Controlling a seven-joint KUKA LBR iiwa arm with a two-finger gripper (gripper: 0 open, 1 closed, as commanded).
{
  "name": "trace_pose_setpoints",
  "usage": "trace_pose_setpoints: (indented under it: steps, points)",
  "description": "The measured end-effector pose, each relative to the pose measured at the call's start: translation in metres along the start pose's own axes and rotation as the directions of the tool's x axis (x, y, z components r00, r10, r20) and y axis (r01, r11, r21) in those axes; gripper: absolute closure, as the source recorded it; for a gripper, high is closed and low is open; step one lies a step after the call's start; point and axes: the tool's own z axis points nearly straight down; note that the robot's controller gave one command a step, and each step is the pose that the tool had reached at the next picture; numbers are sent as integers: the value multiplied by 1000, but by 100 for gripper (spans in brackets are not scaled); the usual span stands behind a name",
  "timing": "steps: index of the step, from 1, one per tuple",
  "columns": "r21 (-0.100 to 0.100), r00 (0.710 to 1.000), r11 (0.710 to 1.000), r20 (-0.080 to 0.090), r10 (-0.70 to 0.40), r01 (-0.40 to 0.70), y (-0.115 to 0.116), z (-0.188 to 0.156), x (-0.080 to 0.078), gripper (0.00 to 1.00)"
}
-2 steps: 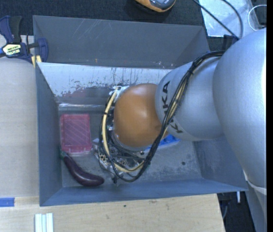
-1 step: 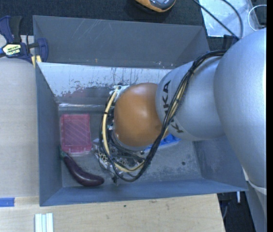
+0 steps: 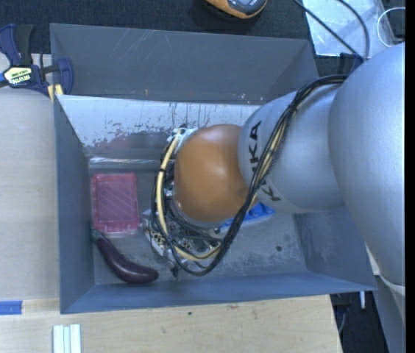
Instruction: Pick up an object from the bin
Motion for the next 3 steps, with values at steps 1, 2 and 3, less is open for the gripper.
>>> trace_pose_setpoints:
  steps: [1,2,3]
  points:
    - [1,1000,1000,3,1,-1,-1,-4,0,100]
    - [2,1000,1000,6,3,-3,-1,-7,0,100]
    - [2,1000,1000,7,3,-3,-1,-10,0,100]
